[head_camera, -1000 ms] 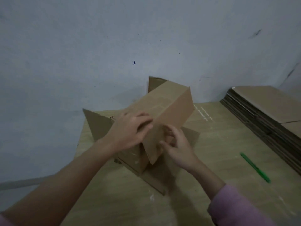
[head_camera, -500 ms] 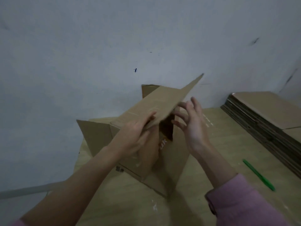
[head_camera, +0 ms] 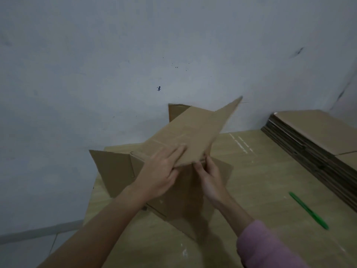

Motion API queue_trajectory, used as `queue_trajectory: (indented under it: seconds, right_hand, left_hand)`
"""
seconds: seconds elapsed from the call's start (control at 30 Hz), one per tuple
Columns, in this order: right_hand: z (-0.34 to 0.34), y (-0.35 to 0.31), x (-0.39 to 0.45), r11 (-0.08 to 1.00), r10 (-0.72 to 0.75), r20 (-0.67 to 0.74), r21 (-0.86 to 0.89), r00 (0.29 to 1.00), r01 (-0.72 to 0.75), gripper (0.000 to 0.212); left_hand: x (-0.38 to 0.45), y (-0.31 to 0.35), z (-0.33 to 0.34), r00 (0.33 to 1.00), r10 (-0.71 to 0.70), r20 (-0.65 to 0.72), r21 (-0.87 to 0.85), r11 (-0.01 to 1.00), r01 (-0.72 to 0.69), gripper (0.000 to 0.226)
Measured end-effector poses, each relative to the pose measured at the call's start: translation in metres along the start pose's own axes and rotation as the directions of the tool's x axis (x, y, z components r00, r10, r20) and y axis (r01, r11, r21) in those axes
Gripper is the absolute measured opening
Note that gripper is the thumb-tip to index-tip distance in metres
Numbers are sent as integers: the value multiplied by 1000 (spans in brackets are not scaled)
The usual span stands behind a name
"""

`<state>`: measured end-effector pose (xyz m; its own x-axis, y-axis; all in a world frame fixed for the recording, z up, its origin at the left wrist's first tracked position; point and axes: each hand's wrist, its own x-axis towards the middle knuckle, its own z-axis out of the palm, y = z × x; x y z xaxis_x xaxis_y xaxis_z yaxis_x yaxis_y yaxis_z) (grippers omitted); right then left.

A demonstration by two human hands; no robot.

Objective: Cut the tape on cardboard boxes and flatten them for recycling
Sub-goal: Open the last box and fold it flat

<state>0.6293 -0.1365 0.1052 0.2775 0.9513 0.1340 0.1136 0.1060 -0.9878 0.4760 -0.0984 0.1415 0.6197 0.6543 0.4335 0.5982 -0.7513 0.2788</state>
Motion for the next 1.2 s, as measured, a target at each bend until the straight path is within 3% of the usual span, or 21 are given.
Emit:
queue_trajectory:
  seconds: [0.07, 0.17, 0.23, 0.3, 0.4, 0.53, 0.63, 0.73, 0.83, 0.93, 0.97, 1.03, 1.13, 1.2]
  right_hand:
    - [-11, -5, -4, 999, 25, 28, 20, 999, -25, 22]
    - [-35, -3, -8, 996, 87, 71, -26, 994, -86, 16]
    - [-51, 2, -10, 989, 118, 41, -99, 992, -113, 14]
    - [-66, 11, -10, 964, 146, -19, -222, 989, -147, 26]
    - [-84, 27, -10, 926, 205, -104, -302, 973, -227, 33]
    - [-93, 39, -1, 935, 194, -169, -267, 966, -234, 8]
    - [-94, 29, 24, 953, 197, -219, -186, 956, -239, 16]
    - [-91, 8, 65, 960, 273, -117, -36, 955, -279, 33]
    - [-80, 13, 96, 916, 401, 25, -24, 916, -400, 31]
    - [-72, 35, 111, 911, 398, 74, -151, 914, -384, 41]
    - [-73, 42, 115, 912, 399, 86, -141, 913, -386, 43]
    - [-75, 54, 123, 920, 392, 115, -74, 913, -386, 47]
    - [-75, 78, 138, 945, 308, 146, -158, 940, -286, 49]
    - [-74, 98, 149, 921, 190, 111, -365, 976, -138, 44]
  left_hand:
    - [-1, 12, 5, 999, 47, 19, 139, 989, -49, 54]
    - [4, 39, 6, 1000, 4, -13, 216, 976, -1, 56]
    - [10, 48, 13, 997, -70, 16, 201, 977, 65, 62]
    - [12, 50, 29, 978, -188, 89, 117, 977, 177, 72]
    - [15, 47, 59, 918, -361, 165, 10, 931, 365, 72]
    - [27, 48, 90, 923, -347, 163, 32, 937, 347, 70]
    - [33, 48, 105, 920, -347, 180, 71, 938, 339, 61]
    - [32, 50, 118, 922, -336, 191, 63, 942, 330, 52]
    - [29, 43, 136, 870, -340, 356, 96, 940, 328, 59]
    - [32, 20, 139, 864, -265, 428, 28, 959, 281, 85]
    - [33, 8, 139, 903, -217, 371, 19, 974, 226, 93]
    - [34, -16, 137, 911, -231, 342, 76, 973, 219, 107]
    - [37, -55, 139, 873, -394, 288, 106, 919, 380, 117]
    - [35, -81, 146, 782, -568, 255, 186, 823, 537, 108]
